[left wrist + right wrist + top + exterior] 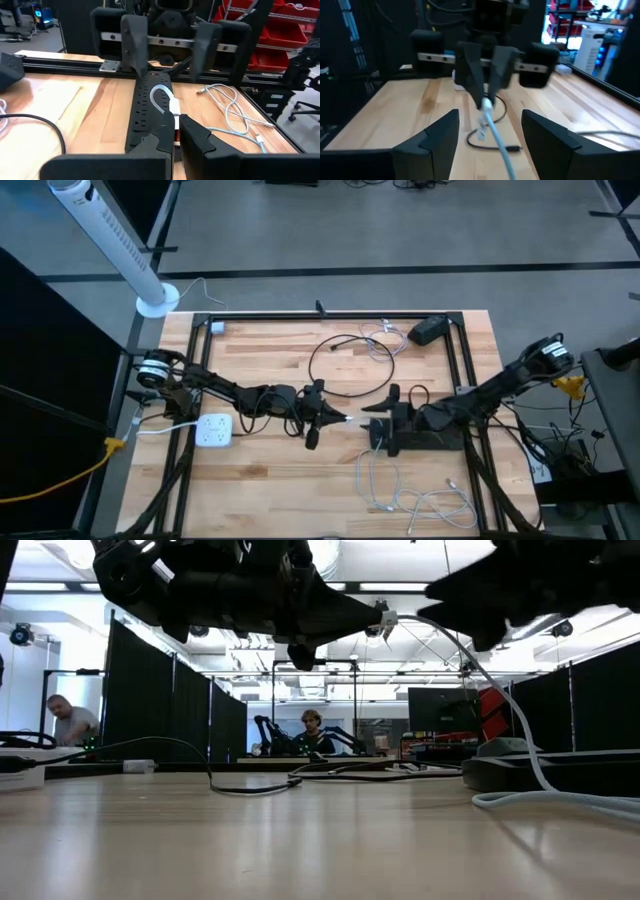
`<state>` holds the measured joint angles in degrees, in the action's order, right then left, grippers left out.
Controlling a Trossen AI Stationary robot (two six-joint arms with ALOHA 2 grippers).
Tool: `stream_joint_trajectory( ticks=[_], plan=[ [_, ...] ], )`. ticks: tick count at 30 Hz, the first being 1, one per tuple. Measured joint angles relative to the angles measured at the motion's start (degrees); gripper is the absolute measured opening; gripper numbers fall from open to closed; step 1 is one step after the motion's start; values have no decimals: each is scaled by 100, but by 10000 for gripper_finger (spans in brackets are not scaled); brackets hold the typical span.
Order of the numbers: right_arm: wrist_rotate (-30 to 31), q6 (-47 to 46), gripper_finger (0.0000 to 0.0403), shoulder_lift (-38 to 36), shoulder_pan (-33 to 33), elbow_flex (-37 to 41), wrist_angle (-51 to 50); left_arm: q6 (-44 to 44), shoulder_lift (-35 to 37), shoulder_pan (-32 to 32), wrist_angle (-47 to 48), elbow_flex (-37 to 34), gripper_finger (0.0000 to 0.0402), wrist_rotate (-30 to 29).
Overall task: Insert USB
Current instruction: Insert the bottom left white charger cable into the bottom black outlet
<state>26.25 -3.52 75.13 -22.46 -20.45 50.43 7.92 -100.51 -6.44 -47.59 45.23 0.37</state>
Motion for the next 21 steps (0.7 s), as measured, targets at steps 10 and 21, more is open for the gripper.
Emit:
stream_joint_trajectory(
  ticks=[10, 21],
  plan=[
    [-111, 241, 199, 790, 167, -620, -105, -20, 0, -1, -48, 0, 1, -38],
    [-73, 197, 175, 869, 239, -736, -92, -39, 2, -33, -48, 0, 1, -38]
  ],
)
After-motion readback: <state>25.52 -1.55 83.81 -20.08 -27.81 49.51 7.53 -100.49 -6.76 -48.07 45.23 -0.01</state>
